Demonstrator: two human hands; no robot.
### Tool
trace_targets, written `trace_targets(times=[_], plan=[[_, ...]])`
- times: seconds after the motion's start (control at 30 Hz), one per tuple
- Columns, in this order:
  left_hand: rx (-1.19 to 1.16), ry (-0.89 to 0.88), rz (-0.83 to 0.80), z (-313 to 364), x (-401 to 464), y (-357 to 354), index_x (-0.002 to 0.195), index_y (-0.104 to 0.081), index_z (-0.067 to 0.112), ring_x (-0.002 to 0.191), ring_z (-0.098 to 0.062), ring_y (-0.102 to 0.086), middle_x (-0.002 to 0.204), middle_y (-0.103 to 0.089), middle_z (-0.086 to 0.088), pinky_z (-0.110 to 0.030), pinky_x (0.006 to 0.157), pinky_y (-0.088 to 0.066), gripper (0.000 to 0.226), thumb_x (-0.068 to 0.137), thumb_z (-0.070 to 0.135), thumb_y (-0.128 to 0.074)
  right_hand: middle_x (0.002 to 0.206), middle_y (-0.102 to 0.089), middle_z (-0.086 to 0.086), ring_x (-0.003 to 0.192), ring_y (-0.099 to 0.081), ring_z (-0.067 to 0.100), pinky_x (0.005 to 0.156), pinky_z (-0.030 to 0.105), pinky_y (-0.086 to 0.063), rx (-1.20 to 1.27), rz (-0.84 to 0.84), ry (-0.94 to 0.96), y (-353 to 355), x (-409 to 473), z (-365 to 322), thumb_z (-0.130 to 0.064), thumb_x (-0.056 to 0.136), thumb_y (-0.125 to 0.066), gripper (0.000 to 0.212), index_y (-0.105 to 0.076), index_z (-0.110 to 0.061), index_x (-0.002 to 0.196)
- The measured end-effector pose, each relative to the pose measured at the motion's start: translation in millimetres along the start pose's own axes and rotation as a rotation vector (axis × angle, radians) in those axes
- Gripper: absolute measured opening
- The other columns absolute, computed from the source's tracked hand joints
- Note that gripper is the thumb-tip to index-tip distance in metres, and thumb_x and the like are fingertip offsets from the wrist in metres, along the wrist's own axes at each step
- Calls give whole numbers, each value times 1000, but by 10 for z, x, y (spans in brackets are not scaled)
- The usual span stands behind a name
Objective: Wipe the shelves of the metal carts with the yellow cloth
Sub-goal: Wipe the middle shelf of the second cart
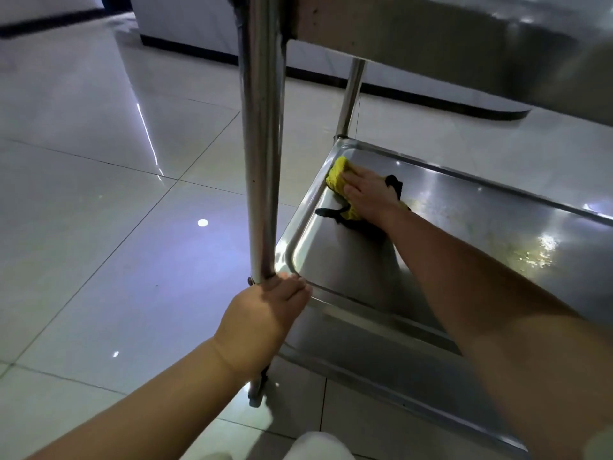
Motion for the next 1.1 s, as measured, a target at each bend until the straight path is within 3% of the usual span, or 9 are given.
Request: trace_targets(times=[0.23,0.33,0.43,0.5,0.57,0.67,0.77,0.93,1.1], plan=[[54,41,22,19,21,-25,79,-73,13,65,-21,-67,81,-70,-1,-29,49,-54,11,71,6,-71,150,-38,-3,137,-36,23,109,52,-29,105,-24,119,-166,-848,-235,-29,97,-50,39,-53,-26,136],[67,89,7,48,49,-27,74,-72,13,61,-21,-65,73,-67,0,-30,46,-52,16,83,20,-59,157,-27,-1,145,-19,22,117,55,-12,-8,-124,145,-211,-1250,-332,-29,102,-42,43,-41,-26,145],[96,117,-22,87,77,-20,72,-71,14,62,-22,-64,71,-65,1,-30,44,-51,20,84,26,-60,134,-57,14,126,-49,43,96,70,-37,143,-267,336,-177,-1714,-612,-25,106,-30,37,-57,-9,127],[135,125,-64,129,93,-33,71,-69,14,61,-23,-64,68,-63,1,-31,41,-50,11,76,20,-77,121,-64,18,115,-56,47,87,68,-44,190,-318,386,-212,-1867,-487,-33,105,-24,40,-53,-9,120],[179,145,-100,176,127,-25,67,-67,12,59,-25,-62,64,-60,-1,-30,38,-47,16,70,17,-81,147,-44,10,140,-33,33,113,59,-24,10,-149,293,0,-1989,-339,-46,100,-27,53,-47,-16,139],[216,42,-99,309,232,-37,66,-66,12,63,-26,-63,67,-61,-1,-28,42,-47,13,75,22,-68,157,-26,-1,147,-13,19,120,38,-5,88,-139,249,25,-2099,18,-27,100,-48,40,-47,-22,140],[83,-80,-147,441,319,-178,73,-71,15,70,-24,-65,75,-66,0,-30,51,-53,33,78,34,-45,158,-25,-1,148,-13,20,120,40,-5,44,-191,230,18,-2055,45,-40,97,-40,49,-41,-26,144],[43,-35,-143,376,475,-364,64,-64,26,54,-17,-57,61,-55,8,-23,42,-41,32,70,55,-52,156,-28,-3,145,-20,17,112,20,-6,-14,-82,173,192,-1532,247,-30,101,-46,42,-44,-26,142],[-13,-145,-118,333,497,-452,69,-66,26,54,-14,-53,64,-57,8,-26,45,-41,25,77,49,-64,153,-34,-5,142,-26,15,117,30,-14,16,-16,56,268,-848,693,-29,99,-50,40,-50,-27,138]])
Point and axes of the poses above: each hand's wrist, its own x-axis towards the middle knuckle, its own y-axis out of the back of the hand, z = x × y, the point moved 8 cm from there along x, towards the middle knuckle
